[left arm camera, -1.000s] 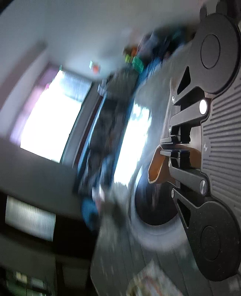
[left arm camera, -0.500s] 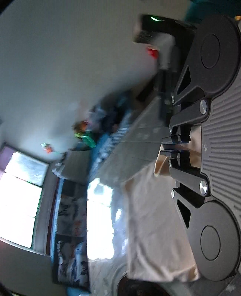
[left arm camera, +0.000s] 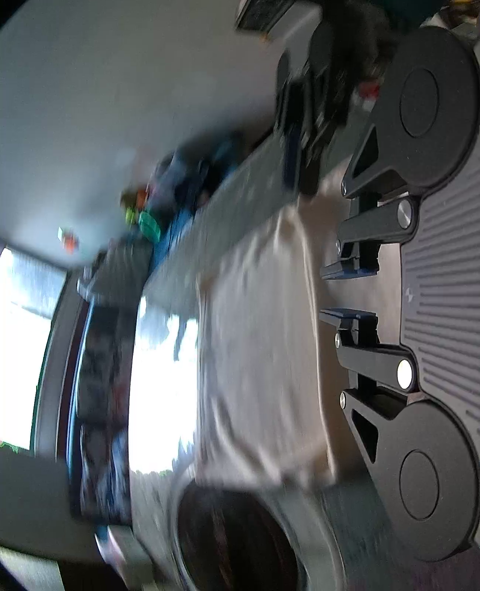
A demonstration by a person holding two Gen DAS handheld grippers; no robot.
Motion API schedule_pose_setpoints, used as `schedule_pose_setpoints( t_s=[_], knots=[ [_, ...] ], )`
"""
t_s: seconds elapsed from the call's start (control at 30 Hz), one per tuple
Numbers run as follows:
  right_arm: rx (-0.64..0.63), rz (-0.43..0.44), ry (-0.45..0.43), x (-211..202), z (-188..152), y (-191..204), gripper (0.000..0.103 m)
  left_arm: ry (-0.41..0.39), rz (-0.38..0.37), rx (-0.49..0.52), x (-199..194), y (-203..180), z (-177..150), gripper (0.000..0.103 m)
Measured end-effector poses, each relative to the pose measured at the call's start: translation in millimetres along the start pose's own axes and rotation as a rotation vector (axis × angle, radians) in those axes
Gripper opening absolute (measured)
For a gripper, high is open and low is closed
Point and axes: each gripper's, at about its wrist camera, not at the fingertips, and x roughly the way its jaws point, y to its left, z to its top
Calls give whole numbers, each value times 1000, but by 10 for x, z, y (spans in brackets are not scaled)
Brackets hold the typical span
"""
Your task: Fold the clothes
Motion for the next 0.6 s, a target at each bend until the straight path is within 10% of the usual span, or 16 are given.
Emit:
schedule_pose_setpoints(
  t_s=[0.6],
  knots=[
    [-69, 19, 66, 208, 30, 164, 28, -31, 116, -70, -104, 494, 18, 11]
  ],
)
